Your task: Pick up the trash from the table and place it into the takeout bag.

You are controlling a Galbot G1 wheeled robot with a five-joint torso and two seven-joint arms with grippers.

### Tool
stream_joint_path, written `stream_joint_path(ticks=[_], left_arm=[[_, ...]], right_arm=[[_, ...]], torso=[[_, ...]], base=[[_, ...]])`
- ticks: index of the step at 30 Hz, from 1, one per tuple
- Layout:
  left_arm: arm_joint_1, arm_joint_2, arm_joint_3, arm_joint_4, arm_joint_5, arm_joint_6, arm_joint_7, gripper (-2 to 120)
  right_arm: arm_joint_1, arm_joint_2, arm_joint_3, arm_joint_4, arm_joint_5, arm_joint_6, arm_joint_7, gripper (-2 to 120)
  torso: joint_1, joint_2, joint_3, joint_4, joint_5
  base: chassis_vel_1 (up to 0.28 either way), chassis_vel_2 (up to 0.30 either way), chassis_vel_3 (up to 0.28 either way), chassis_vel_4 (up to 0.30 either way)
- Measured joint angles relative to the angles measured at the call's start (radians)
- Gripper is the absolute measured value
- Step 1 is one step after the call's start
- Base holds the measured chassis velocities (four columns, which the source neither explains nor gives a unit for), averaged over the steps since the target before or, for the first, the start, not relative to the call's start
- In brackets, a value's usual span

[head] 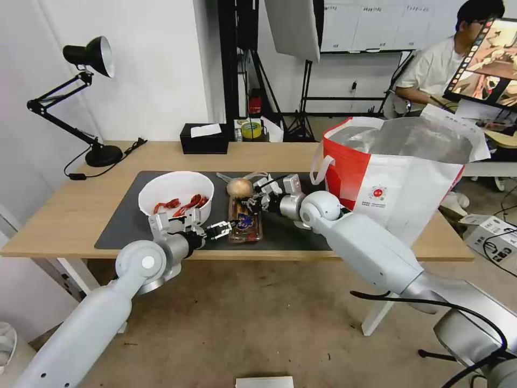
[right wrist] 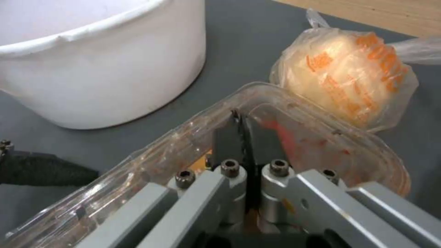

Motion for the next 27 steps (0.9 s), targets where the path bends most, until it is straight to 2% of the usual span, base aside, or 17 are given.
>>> stream_joint_path(ticks=[9,15,20,27], left_arm=[[0.014,0.012,-0.021,-0.006,0.002,-0.002,0.001,100],[0.038,0.036,-0.042,-0.008,0.059,-0.003,0.027,100],[0.028,0.049,-0.033,-0.001,0.104,0.007,0.042,100],[0.007,0.037,-0.002,0.005,0.106,0.009,0.041,100]], right_arm=[[0.0,0.001,0.0,0.0,0.0,0.001,-0.001,0],[0.003,0.003,-0.001,-0.003,0.0,0.001,-0.002,0],[0.007,0.002,-0.004,-0.003,0.0,0.001,-0.002,0],[0.008,0.002,-0.005,0.0,0.001,0.001,-0.002,0]], torso=[[0.0,0.0,0.0,0.0,0.0001],[0.0,0.0,0.0,0.0,0.0002],[0.0,0.0,0.0,-0.0001,0.0002],[0.0,0.0,0.0,0.0,0.0003]], base=[[0.0,0.0,0.0,0.0],[0.0,0.0,0.0,0.0],[0.0,0.0,0.0,0.0],[0.0,0.0,0.0,0.0]])
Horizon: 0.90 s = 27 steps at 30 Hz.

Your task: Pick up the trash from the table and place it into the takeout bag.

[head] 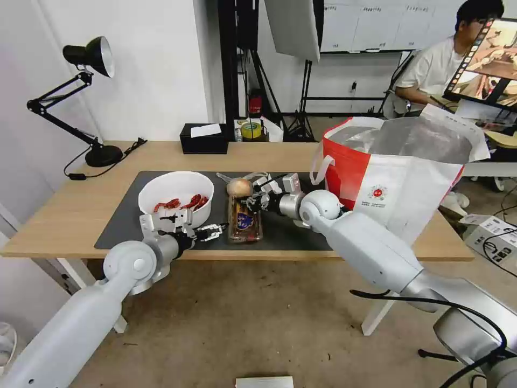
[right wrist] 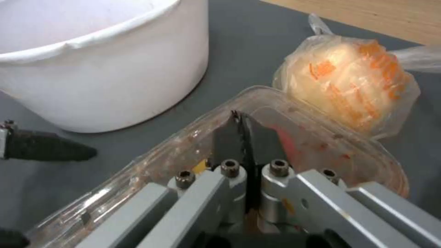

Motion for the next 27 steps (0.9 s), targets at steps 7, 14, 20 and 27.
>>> stream_joint_path(ticks=[7,14,20,27], left_arm=[[-0.017,-0.027,0.015,0.006,-0.063,-0.002,-0.015,100],[-0.039,-0.037,0.031,0.015,-0.124,0.009,-0.039,100],[-0.054,-0.042,0.04,0.017,-0.153,0.023,-0.05,100],[-0.061,-0.043,0.046,0.016,-0.172,0.028,-0.062,91]], right_arm=[[-0.004,-0.001,0.0,0.004,0.0,0.0,0.001,0],[-0.007,-0.002,0.004,0.004,0.0,0.0,0.002,0],[-0.01,-0.001,0.008,0.004,0.0,0.001,0.002,0],[-0.011,-0.001,0.009,0.003,-0.001,0.002,0.003,0]], torso=[[0.0,0.0,0.0,-0.0001,0.0],[0.0,0.0,0.0,-0.0001,-0.0001],[0.0,0.0,0.0,-0.0002,-0.0001],[0.0,0.0,0.0,-0.0002,-0.0001]], base=[[0.0,0.0,0.0,0.0],[0.0,0.0,0.0,0.0],[0.0,0.0,0.0,0.0],[0.0,0.0,0.0,0.0]])
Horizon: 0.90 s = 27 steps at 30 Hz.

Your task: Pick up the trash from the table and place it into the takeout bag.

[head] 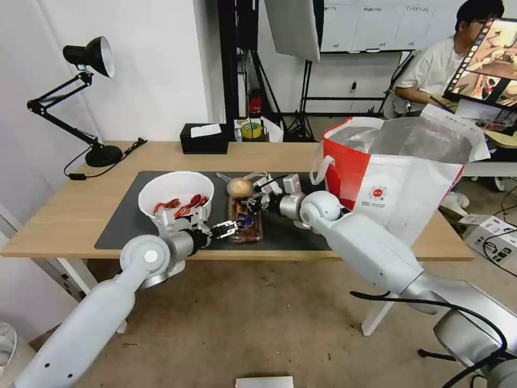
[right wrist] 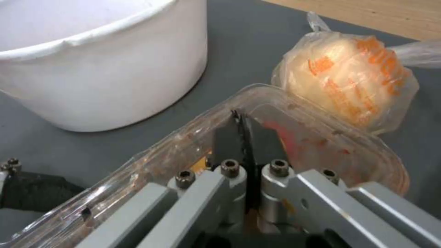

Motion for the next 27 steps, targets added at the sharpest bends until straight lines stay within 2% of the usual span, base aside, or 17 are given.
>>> stream_joint_path(ticks=[6,8,10,11,14,16,17,18,21,22,24,27], left_arm=[[-0.001,0.004,0.0,-0.001,-0.016,0.0,-0.009,66],[-0.001,0.005,0.0,-0.002,-0.016,0.0,-0.009,63],[0.0,0.007,0.0,-0.005,-0.017,-0.002,-0.011,53],[0.0,0.007,0.0,-0.005,-0.017,-0.002,-0.011,53],[0.001,0.009,-0.003,-0.007,-0.017,-0.004,-0.013,36],[0.002,0.009,-0.003,-0.008,-0.017,-0.005,-0.013,34],[0.003,0.01,-0.003,-0.009,-0.016,-0.006,-0.014,27],[0.003,0.01,-0.003,-0.009,-0.016,-0.006,-0.014,27],[0.004,0.011,-0.004,-0.012,-0.016,-0.007,-0.014,13],[0.004,0.011,-0.004,-0.012,-0.016,-0.007,-0.014,13],[0.004,0.011,-0.004,-0.013,-0.015,-0.009,-0.016,1],[0.004,0.012,-0.004,-0.015,-0.015,-0.01,-0.017,0]], right_arm=[[0.0,0.002,0.0,0.0,0.0,0.0,0.001,0],[0.0,0.002,0.0,0.001,0.0,0.0,0.001,0],[0.0,0.003,0.0,0.001,0.0,0.0,0.002,0],[0.0,0.003,0.0,0.001,0.0,0.0,0.002,0],[0.001,0.003,0.001,0.002,0.0,0.0,0.002,0],[0.001,0.003,0.001,0.003,0.0,0.0,0.002,0],[0.001,0.002,0.001,0.004,0.0,0.0,0.003,0],[0.001,0.002,0.001,0.004,0.0,0.0,0.003,0],[0.001,0.0,0.001,0.005,0.0,0.0,0.003,0],[0.001,0.0,0.001,0.005,0.0,0.0,0.003,0],[0.0,-0.001,0.002,0.007,0.0,0.0,0.003,0],[-0.002,-0.001,0.004,0.009,0.0,0.0,0.003,0]], torso=[[0.0,0.0,0.0,-0.0001,-0.0001],[0.0,0.0,0.0,-0.0001,-0.0001],[0.0,0.0,0.0,-0.0001,-0.0001],[0.0,0.0,0.0,-0.0001,-0.0001],[0.0,0.0,0.0,0.0,0.0],[0.0,0.0,0.0,0.0,0.0],[0.0,0.0,0.0,0.0,-0.0001],[0.0,0.0,0.0,0.0,-0.0001],[0.0,0.0,0.0,0.0,-0.0001],[0.0,0.0,0.0,0.0,-0.0001],[0.0,0.0,0.0,0.0,-0.0001],[0.0,0.0,0.0,0.0,0.0]], base=[[0.0,0.0,0.0,0.0],[0.0,0.0,0.0,0.0],[0.0,0.0,0.0,0.0],[0.0,0.0,0.0,0.0],[0.0,0.0,0.0,0.0],[0.0,0.0,0.0,0.0],[0.0,0.0,0.0,0.0],[0.0,0.0,0.0,0.0],[0.0,0.0,0.0,0.0],[0.0,0.0,0.0,0.0],[0.0,0.0,0.0,0.0],[0.0,0.0,0.0,0.0]])
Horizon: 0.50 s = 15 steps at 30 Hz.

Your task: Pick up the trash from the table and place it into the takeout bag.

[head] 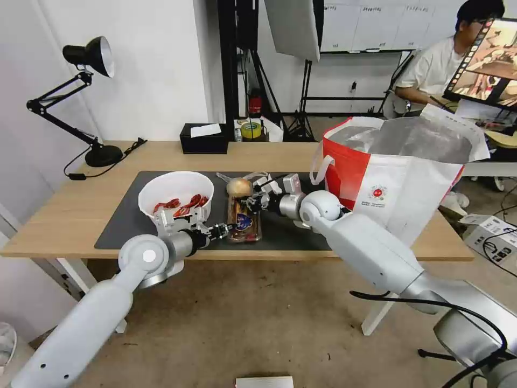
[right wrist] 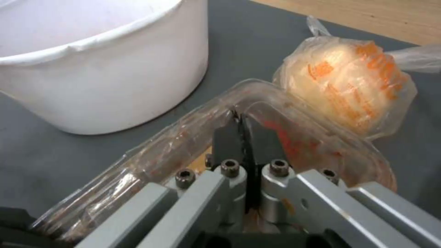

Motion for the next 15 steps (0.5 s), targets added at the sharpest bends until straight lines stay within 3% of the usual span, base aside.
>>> stream_joint_path(ticks=[9,15], left_arm=[[0.005,0.003,-0.002,-0.009,0.001,-0.004,-0.002,0],[0.019,0.02,-0.015,-0.028,-0.007,-0.006,-0.002,0]], right_arm=[[-0.021,-0.011,0.044,0.034,0.007,0.0,0.004,0],[-0.074,-0.09,0.117,0.169,0.047,0.01,0.03,0]], torso=[[0.0,0.0,0.0,0.0,0.0],[0.0,0.0,0.0,0.0,0.0001]], base=[[0.0,0.0,0.0,0.0],[0.0,0.0,0.0,0.0]])
